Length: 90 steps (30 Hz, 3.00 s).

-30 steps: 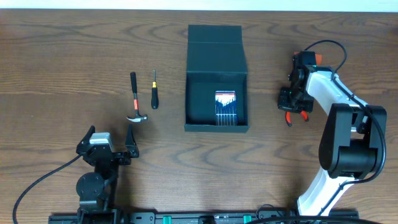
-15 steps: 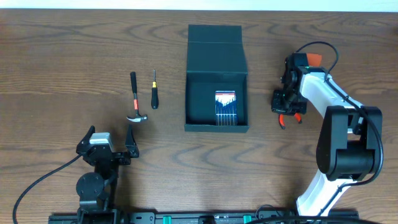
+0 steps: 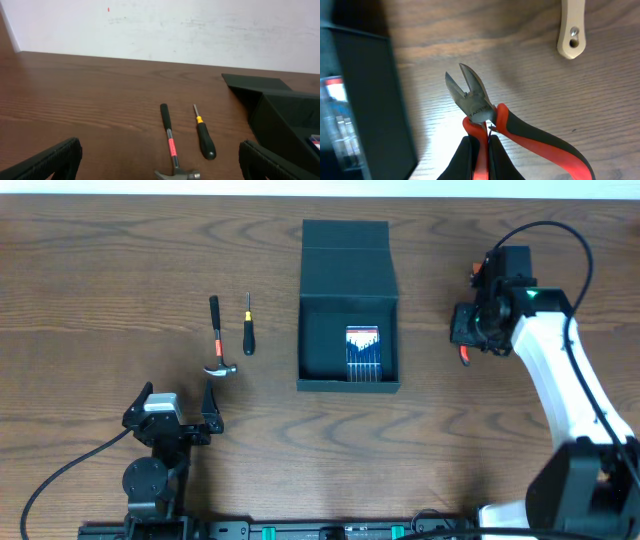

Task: Pack container
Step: 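Carry the pliers into the black box and release them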

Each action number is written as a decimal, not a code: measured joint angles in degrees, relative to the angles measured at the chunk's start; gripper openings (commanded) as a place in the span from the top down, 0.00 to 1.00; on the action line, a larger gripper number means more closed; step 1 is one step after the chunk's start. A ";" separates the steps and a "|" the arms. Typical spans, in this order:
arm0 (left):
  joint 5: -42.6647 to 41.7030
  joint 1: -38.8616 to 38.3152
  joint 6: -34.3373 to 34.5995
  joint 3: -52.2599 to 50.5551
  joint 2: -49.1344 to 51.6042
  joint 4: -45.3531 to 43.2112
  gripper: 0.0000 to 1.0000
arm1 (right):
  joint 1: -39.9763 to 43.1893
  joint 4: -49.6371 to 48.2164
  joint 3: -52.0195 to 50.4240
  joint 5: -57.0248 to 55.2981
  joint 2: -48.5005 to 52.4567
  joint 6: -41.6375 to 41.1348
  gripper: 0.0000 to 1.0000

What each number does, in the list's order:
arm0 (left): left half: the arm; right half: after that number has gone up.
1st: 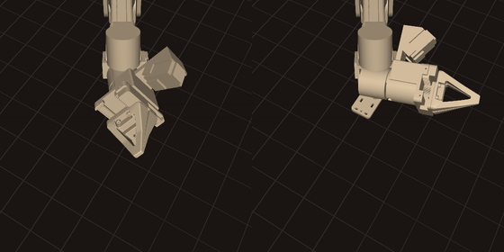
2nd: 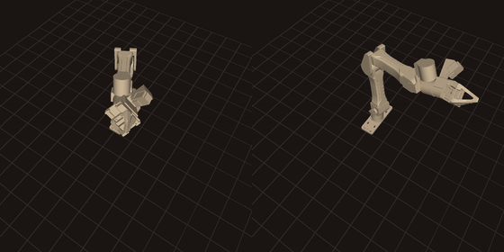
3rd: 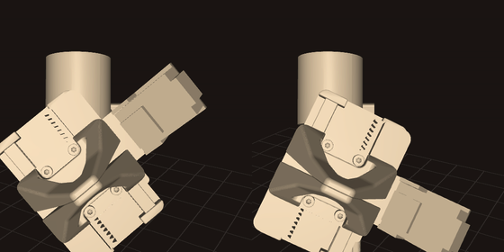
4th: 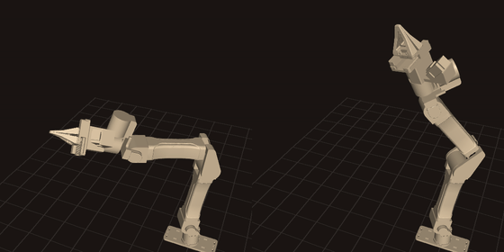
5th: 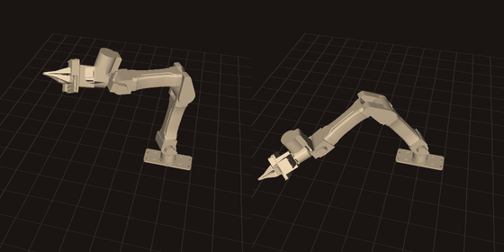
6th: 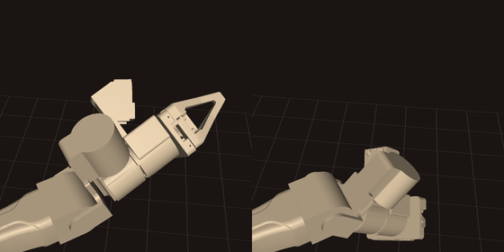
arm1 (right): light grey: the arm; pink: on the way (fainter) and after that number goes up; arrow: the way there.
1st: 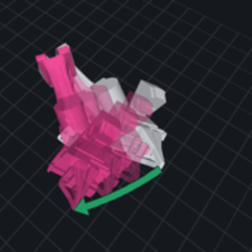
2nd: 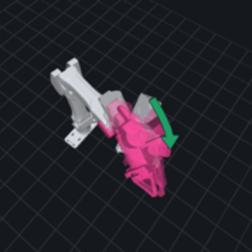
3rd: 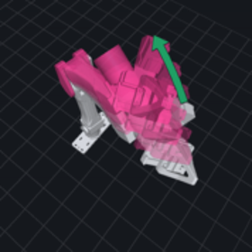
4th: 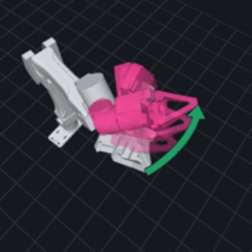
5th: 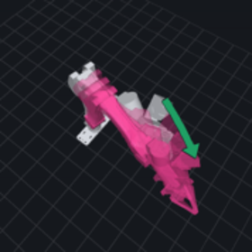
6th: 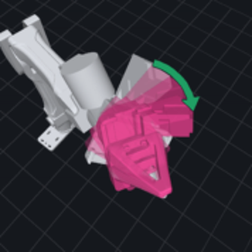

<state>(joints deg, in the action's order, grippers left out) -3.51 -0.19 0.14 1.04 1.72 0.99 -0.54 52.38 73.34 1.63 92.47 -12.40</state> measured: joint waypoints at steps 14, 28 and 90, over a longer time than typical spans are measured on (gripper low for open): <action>0.00 0.00 0.00 0.00 0.00 0.00 0.01 | -13.70 0.81 1.22 1.64 -3.45 -1.09 0.99; 0.00 0.00 0.00 0.00 0.00 0.00 0.01 | -27.41 -2.82 10.88 -2.38 -3.48 -9.97 0.99; 0.00 0.00 0.00 0.00 0.00 0.00 0.01 | -31.74 -2.38 12.02 -6.64 25.55 -20.79 0.68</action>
<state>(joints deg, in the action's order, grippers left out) -3.51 -0.19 0.14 1.04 1.72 0.99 -32.27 50.00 85.36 -5.02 118.02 -33.19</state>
